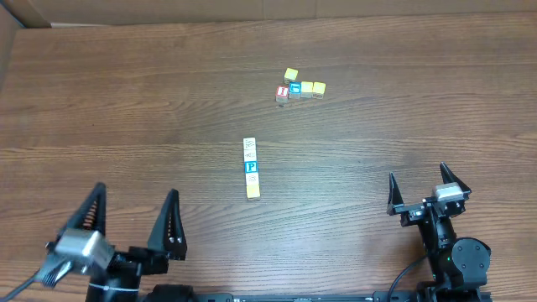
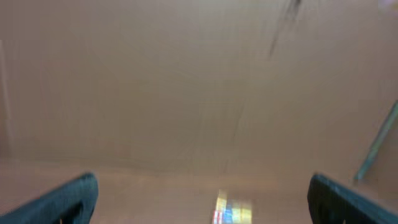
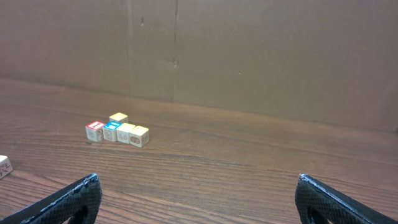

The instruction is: Flip 5 blocks

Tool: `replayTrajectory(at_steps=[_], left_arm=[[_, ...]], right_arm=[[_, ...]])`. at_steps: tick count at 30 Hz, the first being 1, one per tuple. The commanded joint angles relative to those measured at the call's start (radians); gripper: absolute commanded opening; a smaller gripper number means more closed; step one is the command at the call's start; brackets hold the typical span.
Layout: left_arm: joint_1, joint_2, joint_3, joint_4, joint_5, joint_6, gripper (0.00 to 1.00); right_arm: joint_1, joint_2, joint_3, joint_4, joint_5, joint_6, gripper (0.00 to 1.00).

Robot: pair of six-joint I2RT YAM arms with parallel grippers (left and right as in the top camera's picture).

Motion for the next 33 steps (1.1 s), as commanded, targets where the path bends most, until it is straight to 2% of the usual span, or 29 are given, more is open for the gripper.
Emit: replayTrajectory(at_steps=[1, 7, 14, 19, 33], left_arm=[[0.003, -0.072, -0.1, 0.179, 0.03, 0.015, 1.0], [0.003, -0.169, -0.276, 0.584, 0.046, 0.016, 1.0], [0.003, -0.242, -0.462, 0.86, 0.046, 0.019, 1.0], [0.003, -0.244, -0.576, 0.935, 0.035, 0.02, 1.0], [0.004, -0.244, -0.89, 0.941, 0.043, 0.012, 1.0]], right_arm=[[0.004, -0.01, -0.011, 0.005, -0.001, -0.001, 1.0], [0.004, -0.01, -0.011, 0.005, -0.001, -0.001, 1.0], [0.004, -0.01, -0.011, 0.005, -0.001, -0.001, 1.0], [0.004, -0.01, -0.011, 0.005, -0.001, -0.001, 1.0], [0.004, -0.01, -0.011, 0.005, -0.001, -0.001, 1.0]])
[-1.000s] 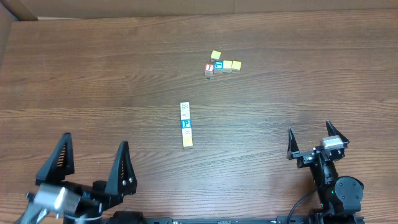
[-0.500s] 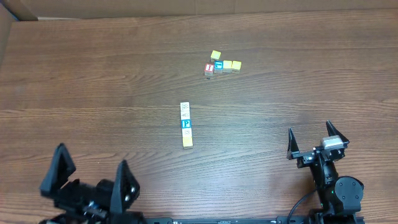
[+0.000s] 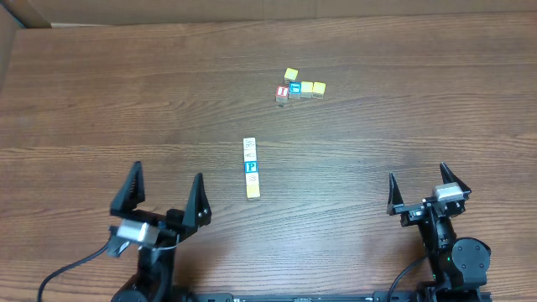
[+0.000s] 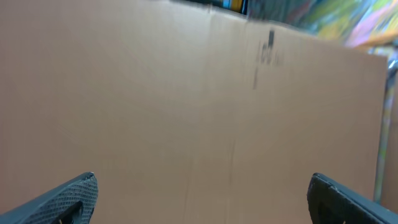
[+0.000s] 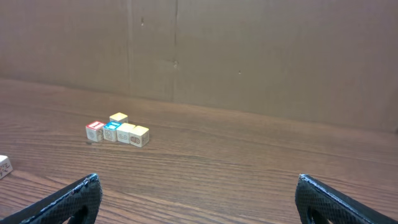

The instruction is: Flip 5 blocks

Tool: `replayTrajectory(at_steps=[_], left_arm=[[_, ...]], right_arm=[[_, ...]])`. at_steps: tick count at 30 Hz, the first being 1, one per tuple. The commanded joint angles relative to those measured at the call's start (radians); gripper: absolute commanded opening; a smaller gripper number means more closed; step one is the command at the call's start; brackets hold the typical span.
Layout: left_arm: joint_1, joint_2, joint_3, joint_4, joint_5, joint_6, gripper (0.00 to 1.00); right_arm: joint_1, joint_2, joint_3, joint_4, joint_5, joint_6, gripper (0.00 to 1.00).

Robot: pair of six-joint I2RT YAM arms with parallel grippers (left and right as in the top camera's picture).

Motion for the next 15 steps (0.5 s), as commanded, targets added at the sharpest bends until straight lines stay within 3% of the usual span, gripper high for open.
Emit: replayTrajectory(at_steps=[1, 6, 15], left_arm=[[0.004, -0.013, -0.07, 0.005, 0.003, 0.013, 1.0], [0.006, -0.013, -0.116, -0.082, 0.0, 0.058, 1.0], [0.006, -0.013, -0.116, -0.332, -0.003, 0.402, 1.0]], right_arm=[[0.004, -0.01, -0.011, 0.005, 0.0, -0.001, 1.0], [0.004, -0.01, -0.011, 0.004, 0.0, -0.001, 1.0], [0.004, -0.01, -0.011, 0.005, 0.0, -0.001, 1.0]])
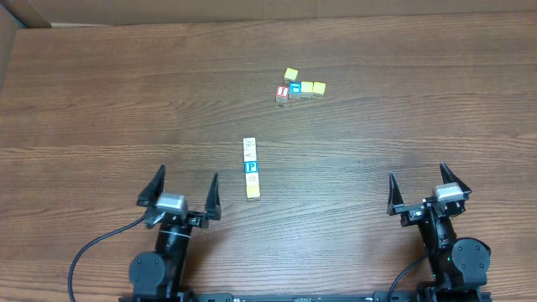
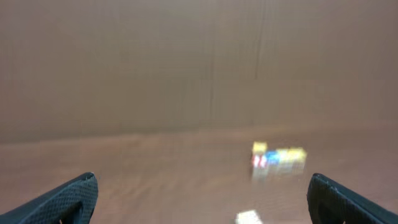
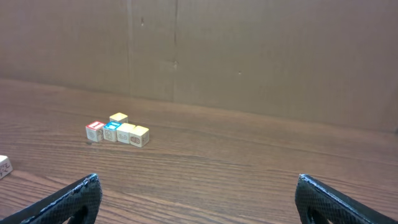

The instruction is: Flip 5 blocks

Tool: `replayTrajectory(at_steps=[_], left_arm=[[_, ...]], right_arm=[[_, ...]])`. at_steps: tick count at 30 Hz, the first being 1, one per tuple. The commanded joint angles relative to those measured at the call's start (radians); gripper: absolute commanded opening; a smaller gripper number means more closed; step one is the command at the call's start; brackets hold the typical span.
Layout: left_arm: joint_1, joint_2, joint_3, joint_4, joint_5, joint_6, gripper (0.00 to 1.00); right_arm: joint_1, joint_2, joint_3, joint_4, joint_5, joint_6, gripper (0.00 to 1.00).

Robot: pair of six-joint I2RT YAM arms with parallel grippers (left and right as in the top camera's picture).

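Observation:
A cluster of small blocks [image 1: 299, 87] sits at the far middle of the table: a yellow one behind a row of a red, a blue and two yellowish ones; the same cluster of blocks [image 3: 117, 130] shows in the right wrist view and, blurred, the cluster [image 2: 278, 157] in the left wrist view. A line of blocks [image 1: 250, 168] with a blue P block [image 1: 251, 167] lies mid-table. My left gripper [image 1: 182, 187] stands open near the front, left of that line. My right gripper [image 1: 429, 188] is open at the front right. Both hold nothing.
The wooden table [image 1: 126, 101] is ringed by brown cardboard walls [image 3: 249, 56]. A white block edge [image 3: 4, 165] shows at the left border of the right wrist view, and a pale block [image 2: 249, 217] low in the left wrist view.
My left gripper has moved right along the front edge, nearer the line of blocks, and its camera now looks at the table and the block cluster instead of the wall. The right arm is unchanged.
My left gripper was open at the far front left, tilted outward. Then it stood further right, its camera facing only the cardboard wall. Now it sits just left of the line of blocks, still open. No block has moved and the right gripper stayed put.

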Motion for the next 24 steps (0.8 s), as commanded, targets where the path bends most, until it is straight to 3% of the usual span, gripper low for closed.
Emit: replayTrajectory(at_steps=[1, 8, 13, 24], left_arm=[[0.007, -0.011, -0.003, -0.07, -0.004, 0.205, 1.0], [0.043, -0.011, -0.003, -0.154, -0.102, 0.188, 1.0], [0.044, -0.011, -0.003, -0.15, -0.186, 0.092, 1.0], [0.043, -0.011, -0.003, -0.151, -0.175, 0.014, 1.0]], right_arm=[[0.004, -0.01, -0.011, 0.003, -0.001, -0.001, 1.0], [0.004, -0.01, -0.011, 0.003, -0.001, -0.001, 1.0], [0.004, -0.01, -0.011, 0.003, -0.001, -0.001, 1.0], [0.004, -0.01, -0.011, 0.003, -0.001, -0.001, 1.0]])
